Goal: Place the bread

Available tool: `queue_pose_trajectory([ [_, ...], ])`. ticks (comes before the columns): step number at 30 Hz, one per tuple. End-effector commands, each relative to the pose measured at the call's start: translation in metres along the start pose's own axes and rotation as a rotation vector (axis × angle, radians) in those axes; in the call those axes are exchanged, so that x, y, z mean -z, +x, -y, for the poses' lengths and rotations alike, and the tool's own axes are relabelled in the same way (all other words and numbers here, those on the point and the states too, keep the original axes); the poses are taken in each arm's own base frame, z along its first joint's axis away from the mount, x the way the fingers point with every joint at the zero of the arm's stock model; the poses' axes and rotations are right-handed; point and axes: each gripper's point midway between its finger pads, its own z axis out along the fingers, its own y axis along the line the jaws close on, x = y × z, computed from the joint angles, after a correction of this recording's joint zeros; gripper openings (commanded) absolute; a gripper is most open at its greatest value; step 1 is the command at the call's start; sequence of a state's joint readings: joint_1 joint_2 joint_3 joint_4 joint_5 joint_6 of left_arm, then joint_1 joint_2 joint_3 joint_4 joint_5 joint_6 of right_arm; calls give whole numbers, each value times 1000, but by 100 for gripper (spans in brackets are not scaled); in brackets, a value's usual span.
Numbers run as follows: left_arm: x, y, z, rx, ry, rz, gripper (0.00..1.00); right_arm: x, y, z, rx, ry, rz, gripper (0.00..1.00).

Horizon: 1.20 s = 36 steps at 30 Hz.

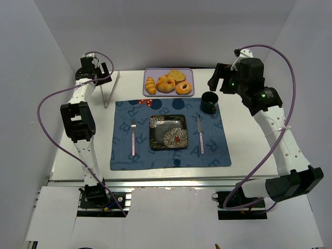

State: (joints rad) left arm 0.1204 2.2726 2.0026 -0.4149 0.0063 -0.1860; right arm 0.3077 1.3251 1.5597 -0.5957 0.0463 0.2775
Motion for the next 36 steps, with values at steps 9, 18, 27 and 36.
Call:
queue_pose_trajectory([
  [9, -12, 32, 10, -111, 48, -71, 98, -13, -15, 0, 41, 1, 33, 89],
  [18, -34, 75, -1, -144, 7, -175, 98, -22, -5, 1, 37, -5, 3, 89],
  [27, -44, 80, -12, -160, -41, -194, 95, -25, -1, -4, 28, -33, -11, 89],
  [36, -61, 85, -11, -198, -10, -204, 88, -25, -3, -13, 44, -79, -29, 89],
])
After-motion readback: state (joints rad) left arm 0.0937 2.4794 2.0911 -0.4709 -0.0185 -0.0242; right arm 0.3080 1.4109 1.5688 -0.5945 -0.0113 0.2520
